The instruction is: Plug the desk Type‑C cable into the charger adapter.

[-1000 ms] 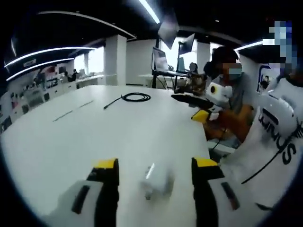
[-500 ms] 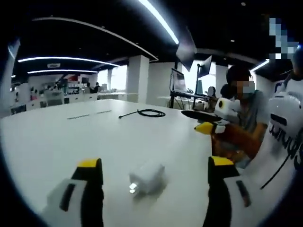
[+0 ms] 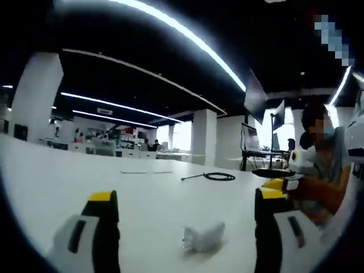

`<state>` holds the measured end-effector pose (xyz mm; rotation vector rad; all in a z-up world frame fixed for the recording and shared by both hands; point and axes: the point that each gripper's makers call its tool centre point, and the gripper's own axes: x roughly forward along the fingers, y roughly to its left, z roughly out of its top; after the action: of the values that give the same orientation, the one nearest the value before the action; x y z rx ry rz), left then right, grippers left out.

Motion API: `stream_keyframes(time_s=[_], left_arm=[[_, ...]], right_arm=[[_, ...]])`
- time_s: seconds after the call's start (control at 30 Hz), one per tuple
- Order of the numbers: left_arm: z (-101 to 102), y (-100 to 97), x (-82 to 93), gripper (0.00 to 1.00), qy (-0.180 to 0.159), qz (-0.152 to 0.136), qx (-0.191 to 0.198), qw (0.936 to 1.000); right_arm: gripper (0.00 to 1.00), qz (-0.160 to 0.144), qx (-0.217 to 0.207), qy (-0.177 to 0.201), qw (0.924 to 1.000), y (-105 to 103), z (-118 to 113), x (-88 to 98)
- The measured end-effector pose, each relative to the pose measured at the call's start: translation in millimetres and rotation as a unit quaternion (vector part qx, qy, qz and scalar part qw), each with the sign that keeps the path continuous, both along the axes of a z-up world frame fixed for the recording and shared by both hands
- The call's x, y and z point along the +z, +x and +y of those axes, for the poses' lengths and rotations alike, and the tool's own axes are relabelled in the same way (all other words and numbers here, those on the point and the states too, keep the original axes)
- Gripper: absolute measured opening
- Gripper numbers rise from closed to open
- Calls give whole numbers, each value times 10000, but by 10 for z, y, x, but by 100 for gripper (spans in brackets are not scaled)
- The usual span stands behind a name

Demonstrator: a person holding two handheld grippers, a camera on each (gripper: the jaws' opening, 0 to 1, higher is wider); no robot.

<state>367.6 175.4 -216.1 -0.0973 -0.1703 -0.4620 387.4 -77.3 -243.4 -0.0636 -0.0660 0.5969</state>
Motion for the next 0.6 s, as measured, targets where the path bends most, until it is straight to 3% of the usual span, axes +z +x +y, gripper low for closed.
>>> stream_keyframes(time_s=[0.03,0.17,0.3,0.4,0.5,0.6], left_arm=[[7,-13,18,100,21,-64,45,10000],[-10,-80,-30,100,172,135,137,9997],[76,-135,47,100,193,-89,405,9990],[121,-154,34,100,285,-55,559,9980],[208,-206,110,100,143,-307,736,9967],[179,-224,35,100,210,-109,735,9970]], right_arm=[[98,2,-16,2,10000,3,-13,0],[98,0,-56,-6,10000,7,-37,1],[98,-32,-97,13,9999,17,-68,20],[98,-47,-113,12,9999,15,-74,31],[98,-57,-136,16,9999,17,-84,34],[99,-63,-182,25,9998,18,-107,37]])
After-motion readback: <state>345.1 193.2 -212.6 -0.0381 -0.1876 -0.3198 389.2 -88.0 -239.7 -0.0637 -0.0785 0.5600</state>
